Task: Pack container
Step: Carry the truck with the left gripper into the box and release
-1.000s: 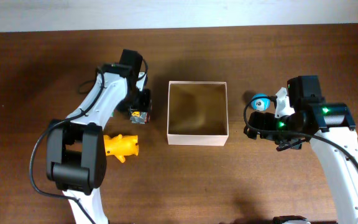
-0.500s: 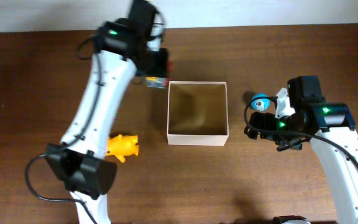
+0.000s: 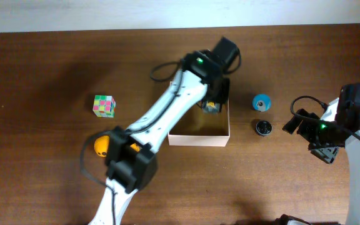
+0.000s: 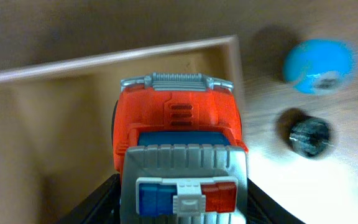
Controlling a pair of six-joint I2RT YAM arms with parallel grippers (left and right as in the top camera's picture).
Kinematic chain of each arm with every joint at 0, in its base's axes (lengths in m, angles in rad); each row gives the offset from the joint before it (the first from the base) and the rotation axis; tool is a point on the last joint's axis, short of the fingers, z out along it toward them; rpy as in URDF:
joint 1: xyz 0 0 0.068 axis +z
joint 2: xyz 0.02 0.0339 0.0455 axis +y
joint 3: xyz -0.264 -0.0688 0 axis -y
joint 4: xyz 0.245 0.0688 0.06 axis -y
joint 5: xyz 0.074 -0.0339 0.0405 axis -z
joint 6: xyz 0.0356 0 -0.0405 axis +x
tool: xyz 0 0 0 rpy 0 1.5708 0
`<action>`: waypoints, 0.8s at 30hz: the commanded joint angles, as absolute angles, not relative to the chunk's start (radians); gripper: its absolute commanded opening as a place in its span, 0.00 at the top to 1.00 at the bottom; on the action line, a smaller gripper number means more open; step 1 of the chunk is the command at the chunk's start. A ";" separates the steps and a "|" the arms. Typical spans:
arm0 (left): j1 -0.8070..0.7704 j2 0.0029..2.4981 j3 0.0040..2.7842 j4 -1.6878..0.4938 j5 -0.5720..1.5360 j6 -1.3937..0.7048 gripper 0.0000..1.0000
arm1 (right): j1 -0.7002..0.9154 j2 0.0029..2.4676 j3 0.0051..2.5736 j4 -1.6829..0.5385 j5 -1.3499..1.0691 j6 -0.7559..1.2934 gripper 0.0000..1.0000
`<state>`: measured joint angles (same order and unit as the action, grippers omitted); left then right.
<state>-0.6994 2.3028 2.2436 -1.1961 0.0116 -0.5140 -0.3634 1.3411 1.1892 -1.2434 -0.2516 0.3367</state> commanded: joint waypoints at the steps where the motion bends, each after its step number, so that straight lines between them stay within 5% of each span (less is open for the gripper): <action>1: -0.701 2.369 2.236 -1.185 -0.016 -0.577 0.61 | -0.373 1.340 1.205 -1.246 -0.257 0.329 0.01; 7: -0.705 2.408 2.236 -1.150 -0.020 -0.598 0.58 | -0.373 1.340 1.205 -1.242 -0.257 0.326 0.01; 16: -0.704 2.408 2.251 -1.148 0.075 -0.617 0.16 | -0.373 1.340 1.205 -1.240 -0.257 0.326 0.01; 24: -0.684 2.407 2.443 -1.390 0.086 -0.567 0.21 | -0.373 1.340 1.205 -1.238 -0.257 0.322 0.01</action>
<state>-0.6998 2.4184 2.3314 -1.3487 0.0719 -0.6064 -0.3668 1.3411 1.1892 -1.2411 -0.2520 0.3321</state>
